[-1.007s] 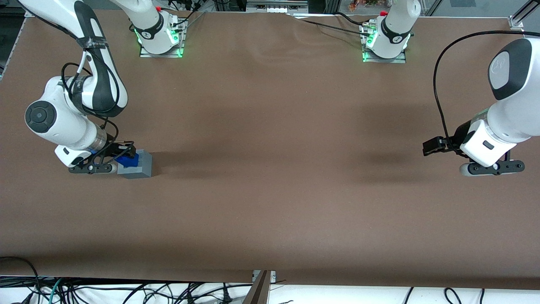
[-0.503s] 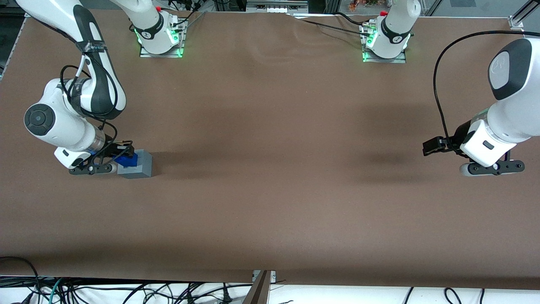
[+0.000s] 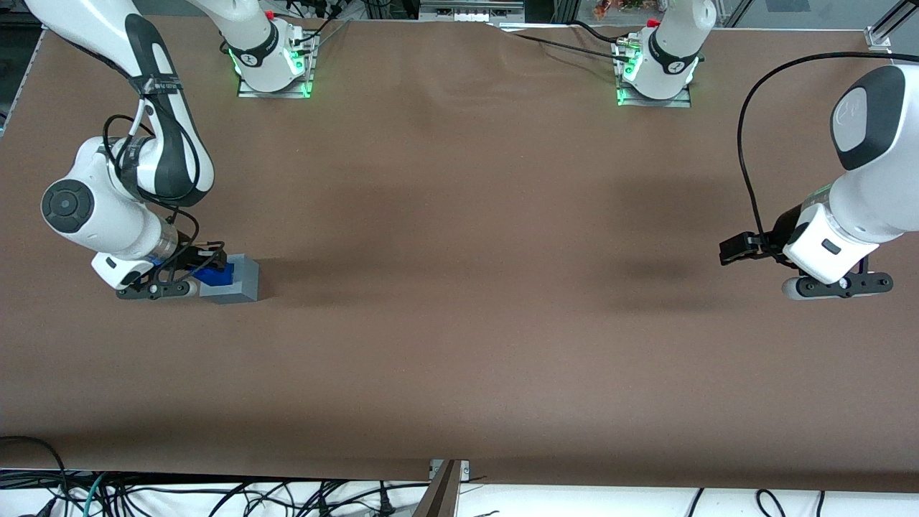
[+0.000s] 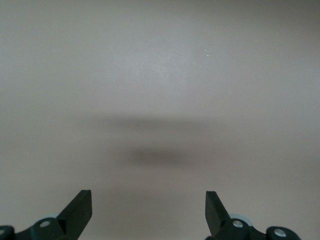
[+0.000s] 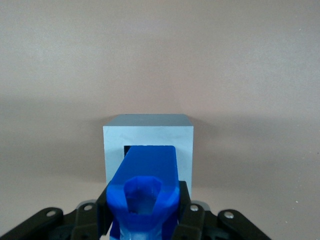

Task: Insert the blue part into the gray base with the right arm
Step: 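Lower the blue part into the gray base's square opening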

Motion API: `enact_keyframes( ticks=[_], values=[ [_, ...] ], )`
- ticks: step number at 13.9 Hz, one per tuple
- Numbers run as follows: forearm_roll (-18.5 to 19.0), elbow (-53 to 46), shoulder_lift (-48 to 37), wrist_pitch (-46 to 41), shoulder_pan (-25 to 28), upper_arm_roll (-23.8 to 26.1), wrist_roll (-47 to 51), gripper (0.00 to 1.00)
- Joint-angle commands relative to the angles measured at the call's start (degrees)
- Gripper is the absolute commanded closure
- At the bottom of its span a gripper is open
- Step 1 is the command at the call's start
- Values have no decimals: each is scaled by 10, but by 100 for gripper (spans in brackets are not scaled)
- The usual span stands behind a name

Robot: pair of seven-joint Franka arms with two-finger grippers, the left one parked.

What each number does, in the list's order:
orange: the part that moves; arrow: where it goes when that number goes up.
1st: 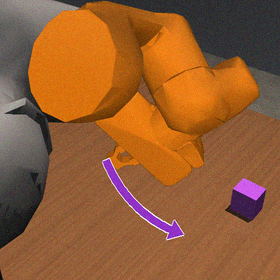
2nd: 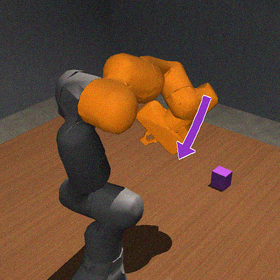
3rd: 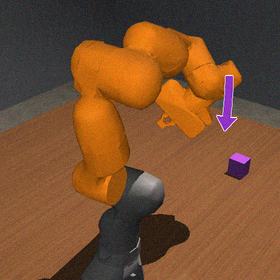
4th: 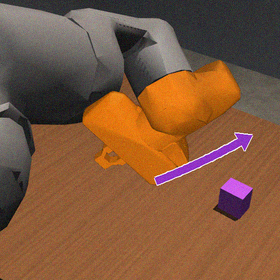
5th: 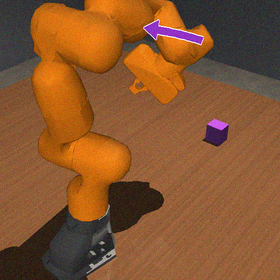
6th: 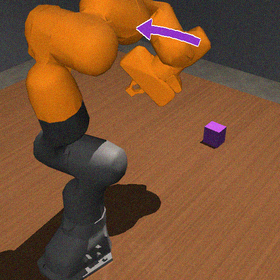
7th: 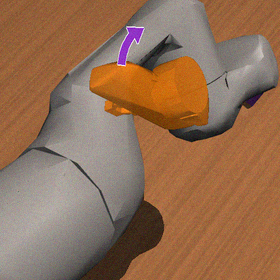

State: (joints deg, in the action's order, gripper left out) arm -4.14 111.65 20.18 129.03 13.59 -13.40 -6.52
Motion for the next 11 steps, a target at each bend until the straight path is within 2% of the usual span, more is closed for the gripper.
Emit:
enact_keyframes(
  ticks=[1,3,11],
  values=[
    [-5,-7,16,18,-4,2,1,100],
    [-23,-7,18,21,-4,2,4,100],
    [-32,-6,21,22,-4,6,8,100]
  ],
)
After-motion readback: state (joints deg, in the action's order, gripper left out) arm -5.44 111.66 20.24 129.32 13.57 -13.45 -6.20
